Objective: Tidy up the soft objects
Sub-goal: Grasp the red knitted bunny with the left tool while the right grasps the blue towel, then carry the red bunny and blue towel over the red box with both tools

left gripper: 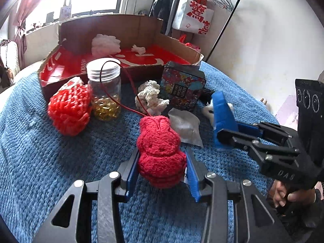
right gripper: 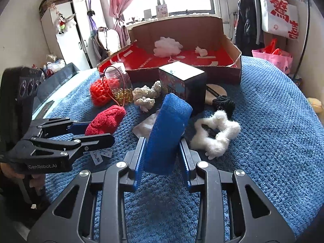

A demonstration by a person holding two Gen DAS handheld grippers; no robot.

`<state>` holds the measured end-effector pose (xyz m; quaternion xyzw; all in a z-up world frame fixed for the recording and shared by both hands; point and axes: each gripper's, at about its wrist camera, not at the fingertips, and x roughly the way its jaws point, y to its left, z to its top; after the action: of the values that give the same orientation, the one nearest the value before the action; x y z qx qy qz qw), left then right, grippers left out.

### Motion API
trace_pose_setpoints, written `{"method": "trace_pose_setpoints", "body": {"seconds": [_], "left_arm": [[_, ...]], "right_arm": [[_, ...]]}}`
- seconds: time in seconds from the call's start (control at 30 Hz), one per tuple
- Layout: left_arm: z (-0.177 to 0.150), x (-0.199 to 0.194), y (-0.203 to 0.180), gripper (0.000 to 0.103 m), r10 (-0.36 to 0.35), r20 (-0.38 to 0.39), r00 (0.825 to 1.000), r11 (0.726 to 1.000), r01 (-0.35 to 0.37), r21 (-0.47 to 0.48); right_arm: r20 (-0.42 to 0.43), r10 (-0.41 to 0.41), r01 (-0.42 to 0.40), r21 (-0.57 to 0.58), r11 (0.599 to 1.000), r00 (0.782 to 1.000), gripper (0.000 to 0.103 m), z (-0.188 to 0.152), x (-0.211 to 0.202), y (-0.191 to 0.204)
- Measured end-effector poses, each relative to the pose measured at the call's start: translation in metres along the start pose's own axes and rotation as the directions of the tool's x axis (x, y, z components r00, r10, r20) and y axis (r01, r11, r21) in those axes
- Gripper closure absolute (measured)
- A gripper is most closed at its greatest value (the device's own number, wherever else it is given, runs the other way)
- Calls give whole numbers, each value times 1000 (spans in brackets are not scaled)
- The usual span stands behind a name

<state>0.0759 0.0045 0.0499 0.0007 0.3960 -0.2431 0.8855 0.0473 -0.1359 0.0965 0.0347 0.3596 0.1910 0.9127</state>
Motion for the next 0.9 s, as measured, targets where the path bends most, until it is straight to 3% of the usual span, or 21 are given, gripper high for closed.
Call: {"method": "trace_pose_setpoints", "body": {"seconds": [0.9], "left_arm": [[-15,-25,11,58,62,42,997,995,-59,-77]], "right_arm": [[-33,67,-68,-22,997,997,73,-8,3,3]]}}
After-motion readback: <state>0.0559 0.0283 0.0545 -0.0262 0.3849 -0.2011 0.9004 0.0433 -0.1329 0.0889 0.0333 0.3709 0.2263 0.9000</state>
